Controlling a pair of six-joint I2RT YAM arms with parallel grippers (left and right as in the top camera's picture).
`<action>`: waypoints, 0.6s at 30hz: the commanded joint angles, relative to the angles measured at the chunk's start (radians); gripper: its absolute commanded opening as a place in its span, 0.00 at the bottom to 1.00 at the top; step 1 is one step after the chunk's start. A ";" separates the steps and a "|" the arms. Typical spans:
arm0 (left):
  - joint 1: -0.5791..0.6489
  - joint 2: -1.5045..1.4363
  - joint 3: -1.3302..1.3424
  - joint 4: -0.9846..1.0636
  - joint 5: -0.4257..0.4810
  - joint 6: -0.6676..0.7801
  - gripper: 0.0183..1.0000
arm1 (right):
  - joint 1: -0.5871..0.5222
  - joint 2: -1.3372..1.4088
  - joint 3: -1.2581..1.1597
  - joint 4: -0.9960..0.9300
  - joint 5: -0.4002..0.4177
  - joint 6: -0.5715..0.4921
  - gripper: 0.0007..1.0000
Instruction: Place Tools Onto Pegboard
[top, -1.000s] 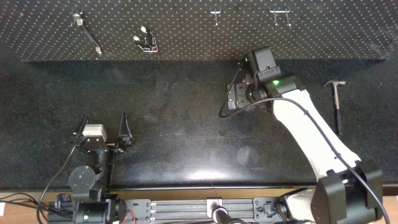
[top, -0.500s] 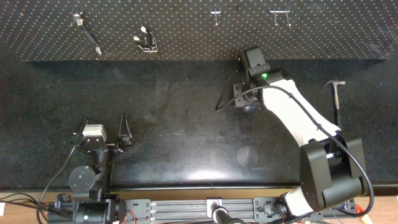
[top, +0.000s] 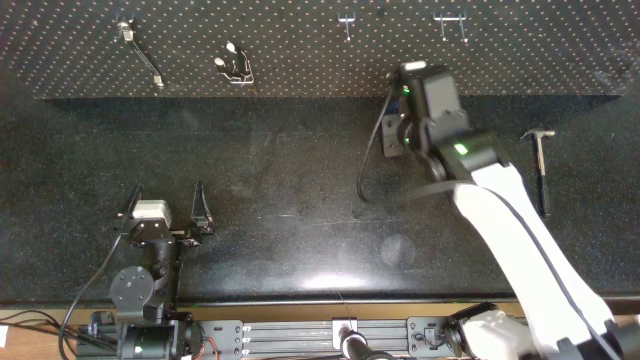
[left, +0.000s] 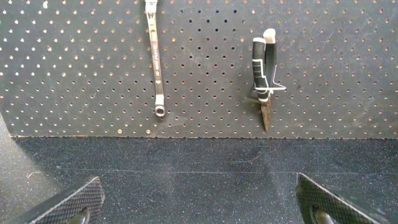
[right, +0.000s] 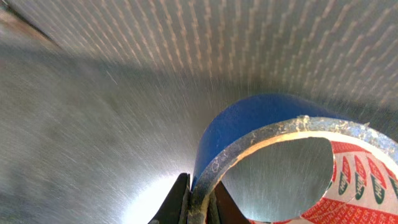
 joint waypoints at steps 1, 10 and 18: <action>0.007 -0.006 -0.002 -0.008 0.010 0.016 1.00 | 0.057 -0.128 0.104 0.025 0.050 -0.001 0.07; 0.007 -0.006 -0.002 -0.008 0.010 0.016 1.00 | 0.203 0.035 0.175 0.262 0.050 -0.152 0.07; 0.007 -0.006 -0.002 -0.008 0.010 0.016 1.00 | 0.232 0.188 0.177 0.370 0.240 -0.171 0.07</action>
